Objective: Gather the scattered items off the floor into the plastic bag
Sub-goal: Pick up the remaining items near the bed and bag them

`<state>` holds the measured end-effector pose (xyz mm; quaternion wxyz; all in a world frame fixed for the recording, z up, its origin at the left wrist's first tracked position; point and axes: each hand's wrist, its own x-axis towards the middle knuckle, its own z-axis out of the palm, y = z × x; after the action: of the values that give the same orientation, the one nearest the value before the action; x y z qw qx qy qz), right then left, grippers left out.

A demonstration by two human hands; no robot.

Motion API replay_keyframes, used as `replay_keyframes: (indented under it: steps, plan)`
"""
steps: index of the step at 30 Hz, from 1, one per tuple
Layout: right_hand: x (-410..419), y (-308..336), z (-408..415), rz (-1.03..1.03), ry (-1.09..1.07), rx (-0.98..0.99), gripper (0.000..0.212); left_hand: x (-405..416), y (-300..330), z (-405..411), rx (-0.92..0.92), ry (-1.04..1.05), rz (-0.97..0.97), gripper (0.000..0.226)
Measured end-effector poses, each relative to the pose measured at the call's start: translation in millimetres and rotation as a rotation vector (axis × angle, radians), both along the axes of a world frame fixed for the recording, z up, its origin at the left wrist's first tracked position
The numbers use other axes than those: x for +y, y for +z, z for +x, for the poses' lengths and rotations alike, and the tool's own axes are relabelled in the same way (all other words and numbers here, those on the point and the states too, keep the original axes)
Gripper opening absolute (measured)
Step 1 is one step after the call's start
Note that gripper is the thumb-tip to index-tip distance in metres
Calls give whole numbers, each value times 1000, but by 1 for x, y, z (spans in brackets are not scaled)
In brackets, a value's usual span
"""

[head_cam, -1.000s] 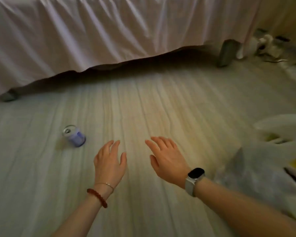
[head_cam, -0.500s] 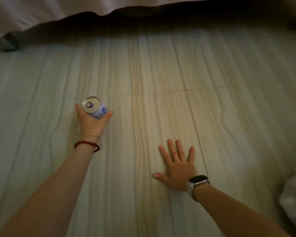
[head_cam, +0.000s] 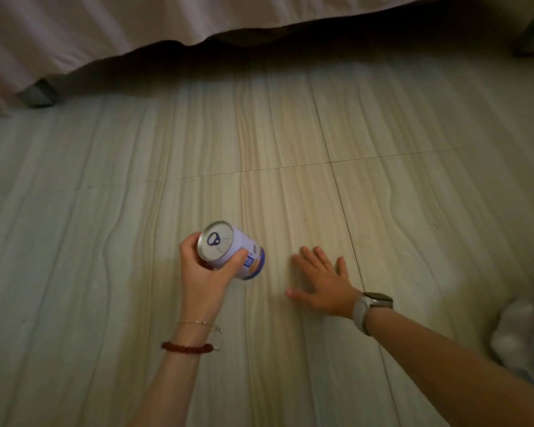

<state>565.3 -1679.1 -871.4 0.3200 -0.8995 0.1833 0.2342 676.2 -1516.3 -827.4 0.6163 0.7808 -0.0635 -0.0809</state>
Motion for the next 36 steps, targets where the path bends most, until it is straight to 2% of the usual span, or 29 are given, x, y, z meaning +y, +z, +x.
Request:
replay_keyframes:
  steps: [2,6,9,13,17,20,22,24,26,30,32,34,36]
  plan:
    - [-5,34,-17,162,-71,-117,85,-2,11,-32,41,-81,-21,55]
    - [-7,99,-74,189,10,-286,93,-23,47,-88,115,-264,-150,47]
    - [-20,138,-114,199,-133,-477,75,-59,79,-126,113,-455,-255,42]
    - [-58,192,-171,33,-260,-669,59,-117,120,-176,46,-676,-359,38]
    - [-98,225,-243,-160,-351,-784,67,-168,159,-224,-5,-866,-421,60]
    - [-119,243,-295,-213,-509,-885,62,-200,175,-254,-87,-1005,-357,81]
    - [-132,252,-326,-240,-667,-935,58,-219,178,-271,-120,-1014,-255,73]
    - [-145,253,-353,-257,-820,-912,58,-240,171,-285,-288,-986,-70,56]
    - [-157,246,-374,-269,-925,-875,57,-263,159,-298,-472,-991,124,58]
    - [-164,226,-397,-316,-981,-770,44,-294,144,-320,-568,-1064,382,68]
    - [-164,214,-401,-335,-988,-720,45,-295,145,-326,-553,-1074,329,60]
    - [-163,205,-402,-347,-984,-677,45,-284,147,-325,-541,-1032,114,36]
    - [-163,199,-400,-346,-929,-627,42,-266,148,-316,-597,-920,-22,17]
